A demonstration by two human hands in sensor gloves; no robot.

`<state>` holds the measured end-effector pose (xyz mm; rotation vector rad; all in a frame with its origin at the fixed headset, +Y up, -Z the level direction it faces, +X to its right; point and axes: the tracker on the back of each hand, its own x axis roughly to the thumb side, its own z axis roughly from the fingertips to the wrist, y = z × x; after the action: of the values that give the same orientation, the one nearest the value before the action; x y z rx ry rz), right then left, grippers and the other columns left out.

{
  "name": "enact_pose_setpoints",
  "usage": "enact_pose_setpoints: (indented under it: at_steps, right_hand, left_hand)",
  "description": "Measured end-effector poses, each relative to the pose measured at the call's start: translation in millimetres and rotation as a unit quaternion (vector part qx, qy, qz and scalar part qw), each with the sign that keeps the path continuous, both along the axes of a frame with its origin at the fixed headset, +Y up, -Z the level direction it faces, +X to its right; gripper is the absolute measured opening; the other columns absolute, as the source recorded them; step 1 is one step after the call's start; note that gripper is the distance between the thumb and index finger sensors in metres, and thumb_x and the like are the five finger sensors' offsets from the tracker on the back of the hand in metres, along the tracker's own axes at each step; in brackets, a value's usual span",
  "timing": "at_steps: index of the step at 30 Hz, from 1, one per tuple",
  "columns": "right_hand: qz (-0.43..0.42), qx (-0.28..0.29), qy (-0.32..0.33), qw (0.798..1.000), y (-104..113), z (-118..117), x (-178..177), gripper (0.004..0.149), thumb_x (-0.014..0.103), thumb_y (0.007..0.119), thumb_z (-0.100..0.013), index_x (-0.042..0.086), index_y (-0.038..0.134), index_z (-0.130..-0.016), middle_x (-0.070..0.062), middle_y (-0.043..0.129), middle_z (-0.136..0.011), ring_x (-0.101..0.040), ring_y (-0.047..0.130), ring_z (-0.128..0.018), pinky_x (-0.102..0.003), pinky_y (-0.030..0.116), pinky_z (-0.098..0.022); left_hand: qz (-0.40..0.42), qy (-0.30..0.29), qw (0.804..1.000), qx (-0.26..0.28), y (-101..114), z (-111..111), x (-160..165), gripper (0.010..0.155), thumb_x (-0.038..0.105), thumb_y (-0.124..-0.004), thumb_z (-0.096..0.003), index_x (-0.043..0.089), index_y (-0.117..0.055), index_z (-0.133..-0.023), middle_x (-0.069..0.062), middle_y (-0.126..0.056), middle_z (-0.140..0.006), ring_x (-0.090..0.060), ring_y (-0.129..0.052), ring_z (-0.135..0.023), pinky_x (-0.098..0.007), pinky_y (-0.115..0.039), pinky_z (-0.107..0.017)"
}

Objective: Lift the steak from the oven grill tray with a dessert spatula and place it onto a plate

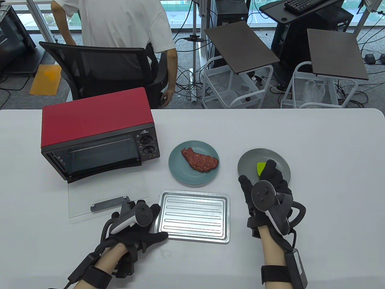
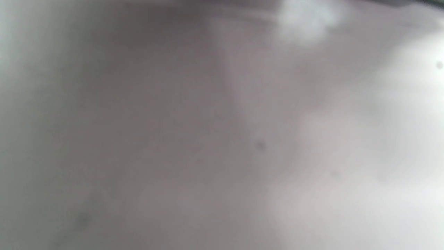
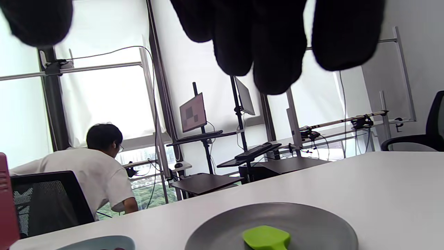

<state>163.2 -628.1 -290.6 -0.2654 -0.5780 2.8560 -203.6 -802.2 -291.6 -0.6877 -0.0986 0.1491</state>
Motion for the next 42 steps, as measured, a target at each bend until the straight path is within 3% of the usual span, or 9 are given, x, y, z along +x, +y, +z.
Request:
enact_pose_setpoints:
  at_steps: [6, 10, 18, 32, 35, 42]
  right_hand:
    - [0.028, 0.035, 0.11, 0.993, 22.5, 15.4, -32.5, 0.099, 0.078, 0.062, -0.045, 0.013, 0.028, -0.113, -0.024, 0.039, -0.114, -0.054, 0.048, -0.099, -0.078, 0.046, -0.067]
    - [0.034, 0.064, 0.173, 0.982, 29.7, 27.7, -52.8, 0.103, 0.08, 0.061, -0.044, 0.017, 0.023, -0.114, -0.025, 0.025, -0.118, -0.057, 0.031, -0.104, -0.084, 0.031, -0.066]
    - [0.081, 0.074, 0.246, 0.963, 32.8, 45.5, -89.1, 0.104, 0.082, 0.059, -0.043, 0.019, 0.017, -0.115, -0.025, 0.014, -0.119, -0.058, 0.019, -0.105, -0.086, 0.024, -0.065]
    - [0.157, 0.008, 0.256, 0.954, -5.6, 50.6, -123.9, 0.102, 0.082, 0.057, -0.043, 0.024, 0.014, -0.116, -0.022, -0.003, -0.116, -0.055, -0.003, -0.103, -0.088, 0.014, -0.061]
    - [0.157, 0.013, 0.248, 0.956, -12.7, 49.4, -125.2, 0.102, 0.082, 0.057, -0.043, 0.024, 0.015, -0.116, -0.021, -0.003, -0.116, -0.055, -0.004, -0.102, -0.088, 0.013, -0.061]
    - [0.17, -0.036, 0.232, 0.957, -31.9, 43.2, -126.6, 0.102, 0.082, 0.057, -0.043, 0.022, 0.018, -0.116, -0.022, -0.001, -0.116, -0.053, -0.005, -0.102, -0.087, 0.011, -0.06]
  left_hand:
    - [0.0, 0.0, 1.0, 0.0, -0.2, -0.2, -0.2, 0.098, 0.093, -0.051, -0.0332, 0.052, 0.012, -0.096, 0.005, 0.023, -0.106, -0.037, 0.021, -0.103, -0.077, -0.002, -0.067]
    - [0.0, 0.0, 1.0, 0.0, -0.3, -0.3, -0.3, 0.098, 0.093, -0.051, -0.0334, 0.052, 0.012, -0.096, 0.005, 0.023, -0.106, -0.037, 0.021, -0.103, -0.077, -0.002, -0.067]
    - [0.001, 0.0, 1.0, -0.001, -0.6, -0.5, -0.4, 0.098, 0.093, -0.051, -0.0336, 0.052, 0.012, -0.096, 0.005, 0.023, -0.106, -0.037, 0.022, -0.103, -0.077, -0.002, -0.067]
    - [0.001, 0.0, 1.0, -0.001, -0.7, -0.5, -0.5, 0.098, 0.093, -0.051, -0.0333, 0.052, 0.012, -0.096, 0.005, 0.023, -0.106, -0.037, 0.022, -0.103, -0.077, -0.002, -0.067]
    - [0.001, 0.0, 1.0, -0.001, -0.7, -0.5, -0.5, 0.098, 0.093, -0.051, -0.0335, 0.052, 0.012, -0.096, 0.005, 0.023, -0.106, -0.037, 0.022, -0.103, -0.077, -0.002, -0.067]
    - [0.001, 0.0, 1.0, -0.001, -0.7, -0.5, -0.5, 0.098, 0.093, -0.051, -0.0335, 0.052, 0.012, -0.096, 0.005, 0.023, -0.106, -0.037, 0.022, -0.103, -0.077, -0.002, -0.067]
